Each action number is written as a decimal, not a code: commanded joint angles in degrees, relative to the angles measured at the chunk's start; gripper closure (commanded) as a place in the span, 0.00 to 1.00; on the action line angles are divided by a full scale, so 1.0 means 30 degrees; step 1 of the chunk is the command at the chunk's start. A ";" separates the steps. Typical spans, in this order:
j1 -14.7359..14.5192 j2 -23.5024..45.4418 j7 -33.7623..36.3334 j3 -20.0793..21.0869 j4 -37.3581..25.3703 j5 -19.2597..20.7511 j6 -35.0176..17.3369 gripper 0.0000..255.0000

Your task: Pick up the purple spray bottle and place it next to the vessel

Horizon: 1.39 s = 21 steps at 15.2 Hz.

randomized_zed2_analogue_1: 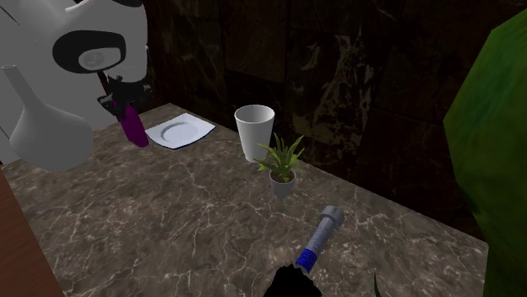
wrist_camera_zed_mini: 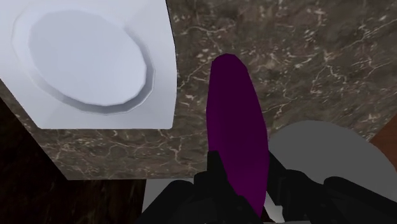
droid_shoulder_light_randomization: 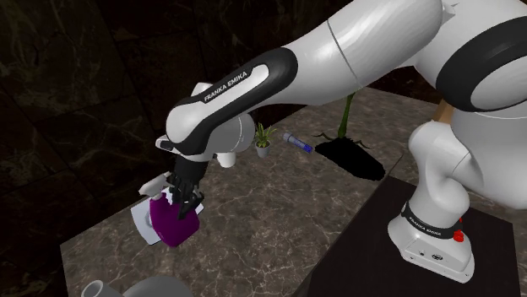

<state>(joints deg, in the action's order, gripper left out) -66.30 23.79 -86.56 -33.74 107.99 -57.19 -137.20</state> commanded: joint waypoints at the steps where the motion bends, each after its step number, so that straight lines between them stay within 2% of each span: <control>1: 0.0132 0.0253 -0.0451 0.0189 0.0136 -0.0450 -0.0237 1.00; 5: 0.0415 0.0866 -0.1221 0.0573 0.0173 -0.1283 -0.0592 1.00; 12: 0.0416 0.0866 -0.1221 0.0574 0.0173 -0.1282 -0.0592 1.00; 13: 0.0415 0.0865 -0.1220 0.0574 0.0174 -0.1282 -0.0592 0.00; 18: 0.0417 0.0868 -0.1221 0.0574 0.0171 -0.1283 -0.0591 0.00; 21: 0.0023 -0.0904 -0.0521 -0.0299 0.1075 0.0204 -0.0080 0.00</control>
<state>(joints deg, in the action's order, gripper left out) -66.27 22.24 -88.82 -33.80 111.17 -58.05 -138.41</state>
